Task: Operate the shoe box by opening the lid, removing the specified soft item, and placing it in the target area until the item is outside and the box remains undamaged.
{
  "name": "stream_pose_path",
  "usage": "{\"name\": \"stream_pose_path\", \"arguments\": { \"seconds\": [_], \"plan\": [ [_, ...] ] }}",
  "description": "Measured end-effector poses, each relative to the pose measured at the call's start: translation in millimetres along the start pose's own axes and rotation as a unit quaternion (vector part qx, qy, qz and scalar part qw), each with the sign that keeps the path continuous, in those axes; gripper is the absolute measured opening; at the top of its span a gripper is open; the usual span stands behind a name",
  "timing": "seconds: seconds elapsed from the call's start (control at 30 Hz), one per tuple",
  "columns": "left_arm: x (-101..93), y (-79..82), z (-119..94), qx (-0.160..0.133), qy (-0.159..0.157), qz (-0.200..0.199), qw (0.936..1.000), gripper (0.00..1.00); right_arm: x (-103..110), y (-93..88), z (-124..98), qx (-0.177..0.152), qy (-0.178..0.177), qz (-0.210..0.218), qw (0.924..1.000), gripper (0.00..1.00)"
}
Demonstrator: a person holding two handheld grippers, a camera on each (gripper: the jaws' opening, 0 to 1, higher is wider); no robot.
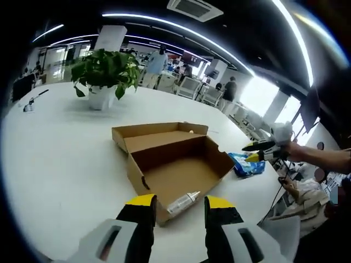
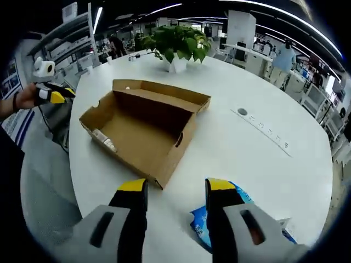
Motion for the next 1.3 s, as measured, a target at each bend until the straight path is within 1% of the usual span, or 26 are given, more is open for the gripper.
{"name": "stream_pose_path", "arguments": {
  "seconds": [0.17,0.3,0.4,0.47,0.57,0.7,0.8,0.9,1.1,1.2,1.3],
  "plan": [
    [3.1,0.6,7,0.018,-0.006,0.020,0.9996,0.35,14,-2.3,0,-0.019,0.015,0.024,0.9994,0.42],
    [3.2,3.6,13,0.027,-0.013,0.033,0.9990,0.35,26,-8.1,-4,-0.029,0.019,0.033,0.9989,0.45],
    [2.3,7.2,17,0.031,-0.018,0.038,0.9986,0.35,33,-12.0,-10,-0.038,0.018,0.043,0.9982,0.46],
    [1.5,10.0,21,0.039,-0.023,0.054,0.9975,0.35,35,-15.2,-14,-0.040,0.015,0.045,0.9980,0.46],
    [0.4,14.9,28,0.045,-0.030,0.065,0.9964,0.35,38,-20.7,-21,-0.049,0.010,0.061,0.9969,0.47],
    [0.2,19.3,38,0.054,-0.037,0.081,0.9946,0.35,39,-28.6,-32,-0.056,-0.004,0.069,0.9960,0.48],
    [0.0,22.0,46,0.058,-0.041,0.089,0.9935,0.35,39,-36.8,-43,-0.063,-0.026,0.076,0.9947,0.48],
    [-1.1,22.8,54,0.065,-0.047,0.093,0.9924,0.35,41,-46.8,-55,-0.079,-0.037,0.104,0.9907,0.49],
    [-2.3,22.3,67,0.081,-0.057,0.109,0.9891,0.35,45,-69.5,-71,-0.076,-0.064,0.122,0.9875,0.50],
    [-1.9,23.7,72,0.087,-0.061,0.117,0.9874,0.35,48,-75.4,-78,-0.085,-0.071,0.139,0.9841,0.51],
    [1.5,26.3,80,0.095,-0.065,0.125,0.9855,0.35,50,-79.5,-82,-0.087,-0.076,0.144,0.9829,0.51]
  ]
}}
Point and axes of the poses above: the point that each gripper's makers call its tool centre point, and the gripper's own axes: z roughly forward along the fingers, x roughly to its left, y roughly out of its top, the point moved 8 cm from there along -z, roughly backward along the fingers, and after that the axes turned 2 degrees about z, right-handed, at the moved point
